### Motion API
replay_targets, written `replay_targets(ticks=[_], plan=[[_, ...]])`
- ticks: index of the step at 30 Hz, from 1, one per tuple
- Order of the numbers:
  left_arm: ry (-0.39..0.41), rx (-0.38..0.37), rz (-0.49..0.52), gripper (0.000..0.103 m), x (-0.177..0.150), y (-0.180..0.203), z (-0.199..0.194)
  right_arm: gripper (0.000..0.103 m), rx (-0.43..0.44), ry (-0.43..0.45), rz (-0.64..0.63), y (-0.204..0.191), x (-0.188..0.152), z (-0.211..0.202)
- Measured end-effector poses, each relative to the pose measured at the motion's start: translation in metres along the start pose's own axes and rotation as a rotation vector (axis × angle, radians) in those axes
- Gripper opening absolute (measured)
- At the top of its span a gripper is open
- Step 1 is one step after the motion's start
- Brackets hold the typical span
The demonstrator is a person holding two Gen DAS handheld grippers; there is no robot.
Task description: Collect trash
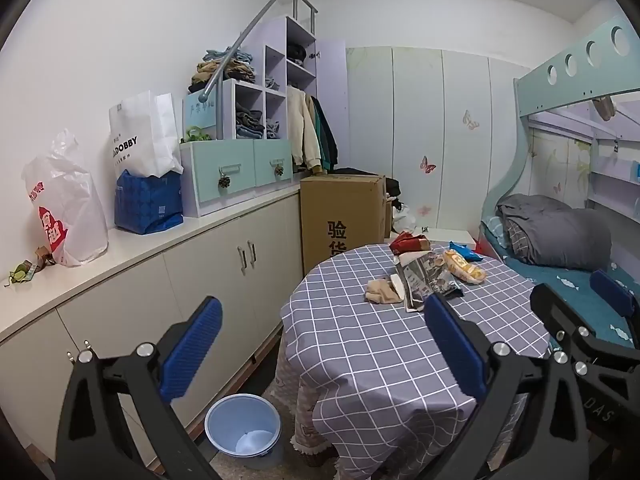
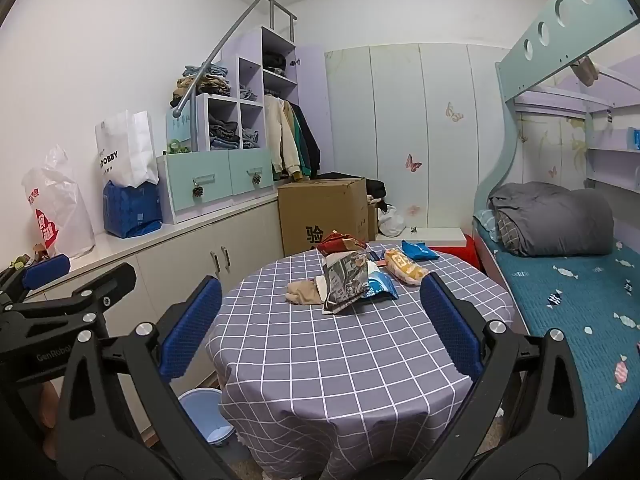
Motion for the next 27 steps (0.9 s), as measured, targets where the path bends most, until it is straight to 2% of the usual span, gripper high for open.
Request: replay_targets(ticks=[27], plan=[[0.000, -0.007, -0.010, 0.099, -0.0015, -0.0017, -0.0024, 0.097, 0.002, -0.005, 0.004, -0.0005, -0.0016, 0.0011]])
Point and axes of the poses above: each gripper's, at about its wrist camera, not at the fingertips, and z roughly the way its jaws point, y to its right, x to its top, the point moved 3 cm from there along z, roughly the way its jaws point, and after that the axes turned 1 degree about -y, right-handed, at the moved point
